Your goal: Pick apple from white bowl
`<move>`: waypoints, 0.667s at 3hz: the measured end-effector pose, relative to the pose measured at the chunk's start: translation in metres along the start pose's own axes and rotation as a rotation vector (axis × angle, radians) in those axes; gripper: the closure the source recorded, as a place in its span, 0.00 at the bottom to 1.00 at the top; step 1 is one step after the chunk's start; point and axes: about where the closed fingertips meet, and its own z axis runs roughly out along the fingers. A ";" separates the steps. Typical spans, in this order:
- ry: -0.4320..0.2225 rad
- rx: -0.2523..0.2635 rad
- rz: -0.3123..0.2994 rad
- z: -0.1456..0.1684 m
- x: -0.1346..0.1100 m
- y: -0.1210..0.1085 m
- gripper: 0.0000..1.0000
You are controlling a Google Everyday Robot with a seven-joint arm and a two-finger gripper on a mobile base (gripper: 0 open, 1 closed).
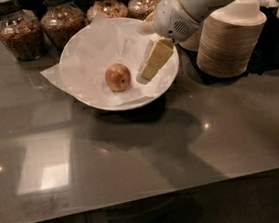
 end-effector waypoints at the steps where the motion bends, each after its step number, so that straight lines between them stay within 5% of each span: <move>1: 0.011 -0.022 -0.022 0.022 -0.003 -0.004 0.07; 2: 0.033 -0.022 -0.045 0.040 0.002 -0.012 0.09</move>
Offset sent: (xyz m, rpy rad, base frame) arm 0.0364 0.0269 -0.0416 -0.0767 -0.0296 0.0472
